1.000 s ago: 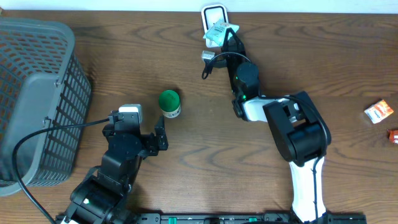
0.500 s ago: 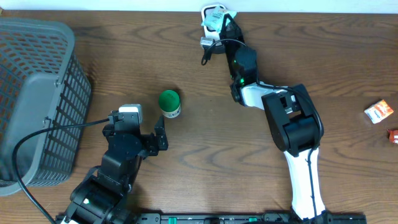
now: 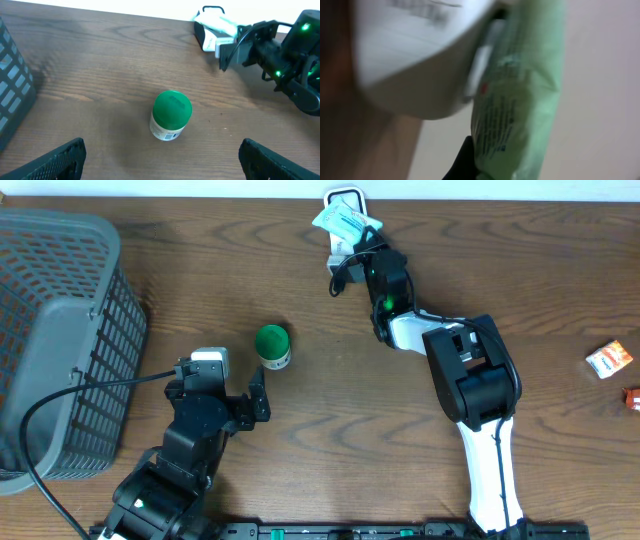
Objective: Scan the item barcode
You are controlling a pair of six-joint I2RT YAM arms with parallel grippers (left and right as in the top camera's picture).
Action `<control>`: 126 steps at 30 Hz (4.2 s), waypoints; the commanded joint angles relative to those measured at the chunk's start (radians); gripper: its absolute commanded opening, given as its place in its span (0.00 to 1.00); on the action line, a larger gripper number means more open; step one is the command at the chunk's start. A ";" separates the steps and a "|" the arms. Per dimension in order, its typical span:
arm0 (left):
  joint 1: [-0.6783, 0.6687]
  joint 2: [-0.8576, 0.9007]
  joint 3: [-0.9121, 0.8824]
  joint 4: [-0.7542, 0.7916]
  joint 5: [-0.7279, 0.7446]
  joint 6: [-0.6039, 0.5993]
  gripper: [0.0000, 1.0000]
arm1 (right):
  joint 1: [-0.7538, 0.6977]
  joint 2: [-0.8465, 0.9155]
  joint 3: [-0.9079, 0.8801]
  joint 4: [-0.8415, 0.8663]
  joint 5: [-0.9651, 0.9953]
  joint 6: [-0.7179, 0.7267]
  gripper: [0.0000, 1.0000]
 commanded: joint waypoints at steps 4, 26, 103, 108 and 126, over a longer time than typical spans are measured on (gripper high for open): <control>0.003 -0.001 0.002 0.004 -0.014 0.013 0.98 | 0.003 0.016 -0.003 -0.097 0.026 -0.012 0.01; 0.003 -0.001 0.002 0.003 -0.014 0.013 0.98 | -0.034 0.015 -0.002 0.025 0.134 -0.080 0.01; 0.003 -0.001 0.002 0.004 -0.014 0.013 0.98 | -0.297 -0.517 -0.004 -1.381 -0.280 2.103 0.99; 0.003 -0.001 0.002 0.004 -0.014 0.013 0.98 | -0.298 -0.431 -0.004 -1.327 -0.255 2.338 0.99; 0.003 -0.001 0.002 0.004 -0.014 0.013 0.98 | -0.219 -0.198 -0.003 -1.207 -0.252 2.434 0.99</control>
